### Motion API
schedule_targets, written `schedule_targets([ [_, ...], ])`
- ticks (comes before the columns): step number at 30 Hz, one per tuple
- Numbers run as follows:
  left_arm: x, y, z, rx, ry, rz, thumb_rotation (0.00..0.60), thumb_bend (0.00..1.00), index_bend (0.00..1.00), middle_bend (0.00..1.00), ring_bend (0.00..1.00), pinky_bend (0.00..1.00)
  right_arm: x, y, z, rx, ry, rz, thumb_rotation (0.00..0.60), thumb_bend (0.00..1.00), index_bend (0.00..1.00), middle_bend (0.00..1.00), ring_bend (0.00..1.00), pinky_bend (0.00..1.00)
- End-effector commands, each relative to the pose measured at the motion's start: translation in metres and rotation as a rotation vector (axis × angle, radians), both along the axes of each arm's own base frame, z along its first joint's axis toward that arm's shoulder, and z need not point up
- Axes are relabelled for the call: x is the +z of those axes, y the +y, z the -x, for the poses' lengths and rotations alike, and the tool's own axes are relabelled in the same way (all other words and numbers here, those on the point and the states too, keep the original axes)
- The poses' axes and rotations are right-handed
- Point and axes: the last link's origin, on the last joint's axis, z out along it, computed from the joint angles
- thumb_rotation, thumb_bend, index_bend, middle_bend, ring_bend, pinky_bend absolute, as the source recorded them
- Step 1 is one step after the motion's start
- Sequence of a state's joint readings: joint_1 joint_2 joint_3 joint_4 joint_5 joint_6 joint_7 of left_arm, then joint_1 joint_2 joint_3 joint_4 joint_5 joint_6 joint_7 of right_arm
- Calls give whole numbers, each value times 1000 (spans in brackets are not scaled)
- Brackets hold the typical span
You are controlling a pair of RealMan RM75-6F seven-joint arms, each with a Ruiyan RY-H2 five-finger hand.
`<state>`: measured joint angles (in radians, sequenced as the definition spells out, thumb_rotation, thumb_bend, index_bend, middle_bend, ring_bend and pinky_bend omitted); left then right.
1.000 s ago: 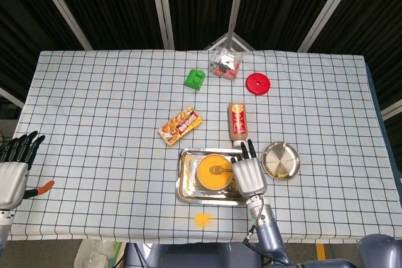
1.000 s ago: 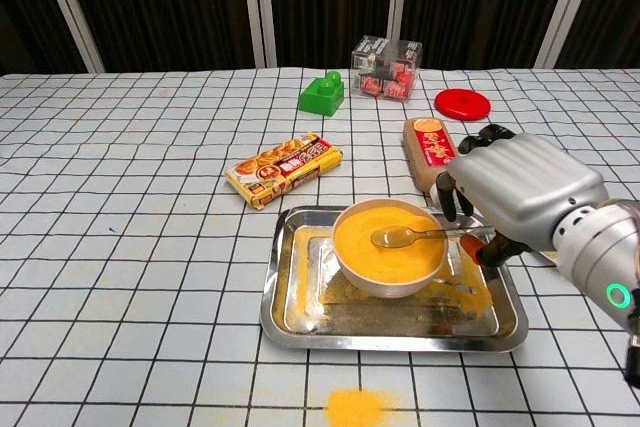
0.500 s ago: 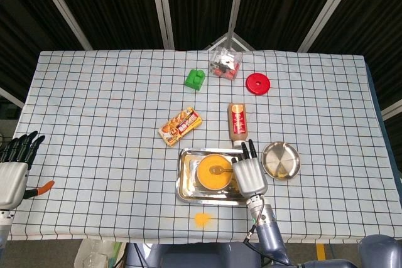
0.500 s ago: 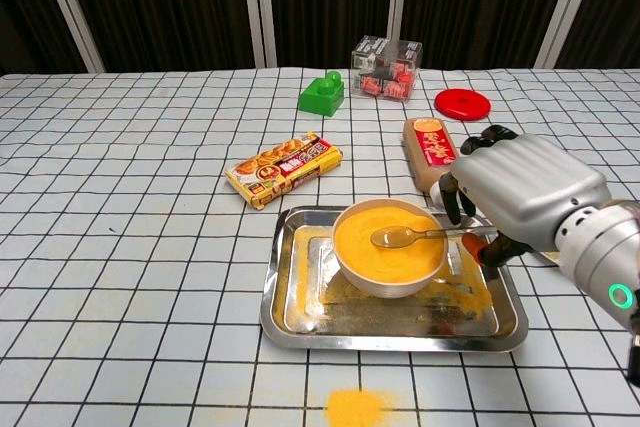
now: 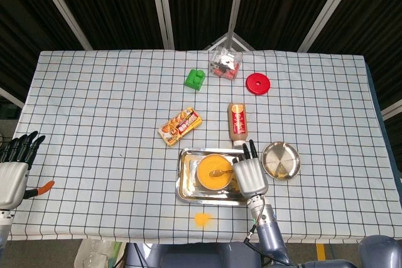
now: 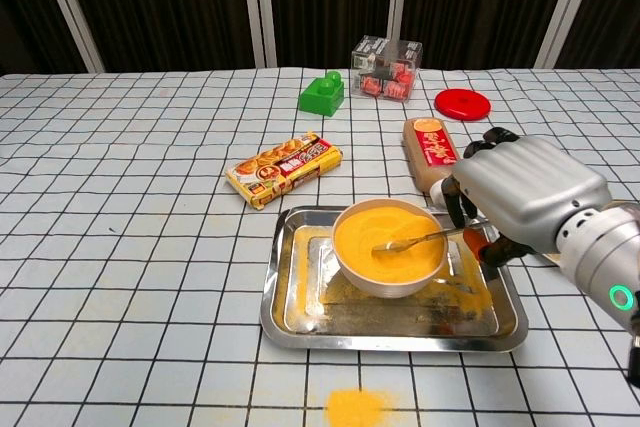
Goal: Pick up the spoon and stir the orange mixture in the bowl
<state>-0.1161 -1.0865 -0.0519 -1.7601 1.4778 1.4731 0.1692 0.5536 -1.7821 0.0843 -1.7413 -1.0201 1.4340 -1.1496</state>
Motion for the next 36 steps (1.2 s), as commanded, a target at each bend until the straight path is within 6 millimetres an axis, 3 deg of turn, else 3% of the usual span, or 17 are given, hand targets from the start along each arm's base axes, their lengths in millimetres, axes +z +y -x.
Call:
schedule_targets([
  [1, 0, 0, 0, 0, 0, 0, 600, 0, 0, 0, 0, 0, 0, 0, 0, 3, 0, 1, 600, 554, 545, 473, 149, 0],
  [13, 0, 0, 0, 0, 0, 1, 600, 0, 0, 0, 0, 0, 0, 0, 1, 1, 2, 1, 600, 554, 553, 480, 166, 0],
  [18, 0, 0, 0, 0, 0, 1, 600, 0, 0, 0, 0, 0, 0, 0, -1, 6, -6, 1, 600, 610, 582, 502, 192, 0],
  [26, 0, 0, 0, 0, -1, 1, 600, 0, 0, 0, 0, 0, 1, 0, -3, 28, -29, 9, 600, 760, 731, 615, 322, 0],
  [30, 0, 0, 0, -1, -1, 1, 600, 0, 0, 0, 0, 0, 2, 0, -4, 39, -37, 13, 600, 780, 826, 689, 409, 0],
  [36, 0, 0, 0, 1, -3, 2, 600, 0, 0, 0, 0, 0, 3, 0, -5, 57, -54, 16, 600, 787, 867, 720, 435, 0],
])
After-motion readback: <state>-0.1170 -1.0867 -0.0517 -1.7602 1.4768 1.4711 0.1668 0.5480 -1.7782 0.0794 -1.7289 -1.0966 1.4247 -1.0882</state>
